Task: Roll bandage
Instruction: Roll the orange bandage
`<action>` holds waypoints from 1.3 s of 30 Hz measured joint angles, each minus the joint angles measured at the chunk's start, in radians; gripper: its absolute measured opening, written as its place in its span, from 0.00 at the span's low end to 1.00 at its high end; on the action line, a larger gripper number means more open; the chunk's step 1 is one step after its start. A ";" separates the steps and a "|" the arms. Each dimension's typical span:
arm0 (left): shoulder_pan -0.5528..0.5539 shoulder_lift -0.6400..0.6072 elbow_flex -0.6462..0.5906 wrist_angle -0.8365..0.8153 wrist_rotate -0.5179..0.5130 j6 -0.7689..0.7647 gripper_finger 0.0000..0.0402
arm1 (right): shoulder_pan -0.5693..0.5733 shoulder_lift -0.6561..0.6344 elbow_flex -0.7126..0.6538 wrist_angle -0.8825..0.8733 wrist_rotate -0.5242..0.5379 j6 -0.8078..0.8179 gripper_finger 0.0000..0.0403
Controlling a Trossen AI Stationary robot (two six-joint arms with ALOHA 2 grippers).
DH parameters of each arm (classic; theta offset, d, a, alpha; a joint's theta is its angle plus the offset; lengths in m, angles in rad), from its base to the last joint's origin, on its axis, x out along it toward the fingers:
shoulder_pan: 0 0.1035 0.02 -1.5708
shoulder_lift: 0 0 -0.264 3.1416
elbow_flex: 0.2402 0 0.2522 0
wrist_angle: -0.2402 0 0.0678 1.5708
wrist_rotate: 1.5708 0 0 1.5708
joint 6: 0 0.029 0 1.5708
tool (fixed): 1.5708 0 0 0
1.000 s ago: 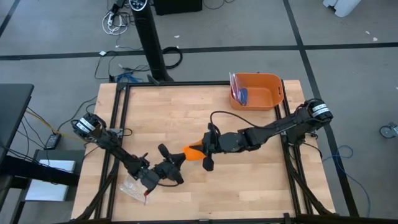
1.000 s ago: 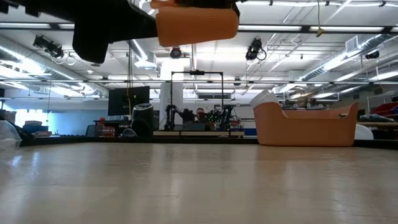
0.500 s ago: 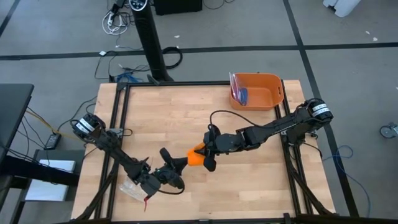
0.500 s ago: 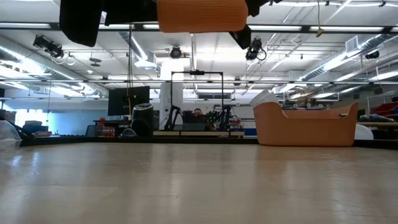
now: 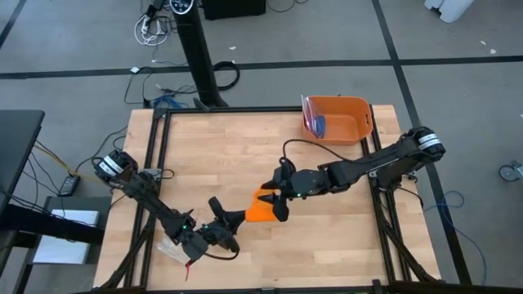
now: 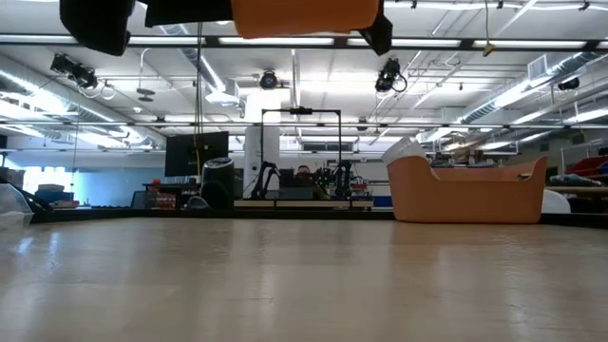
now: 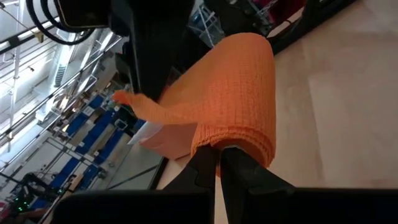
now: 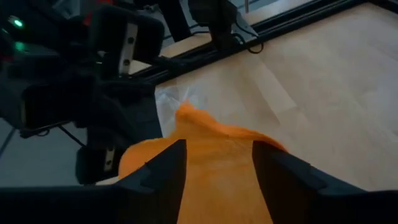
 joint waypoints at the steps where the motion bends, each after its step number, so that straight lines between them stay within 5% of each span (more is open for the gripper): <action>1: -0.001 0.000 0.000 0.006 0.000 0.000 0.03 | -0.001 -0.009 0.000 -0.007 -0.009 0.001 0.48; 14: -0.007 0.000 0.039 -0.006 0.082 0.000 0.03 | -0.051 0.006 0.001 -0.036 -0.083 0.027 0.48; 23: -0.006 0.000 0.068 -0.063 0.179 -0.002 0.03 | -0.048 0.019 -0.001 -0.065 -0.278 0.028 0.45; 28: -0.006 0.000 0.069 -0.066 0.239 -0.047 0.03 | -0.036 0.019 0.000 -0.105 -0.371 0.087 0.38; 39: -0.006 0.000 0.069 -0.071 0.336 -0.068 0.03 | -0.029 0.019 -0.001 -0.157 -0.375 0.080 0.15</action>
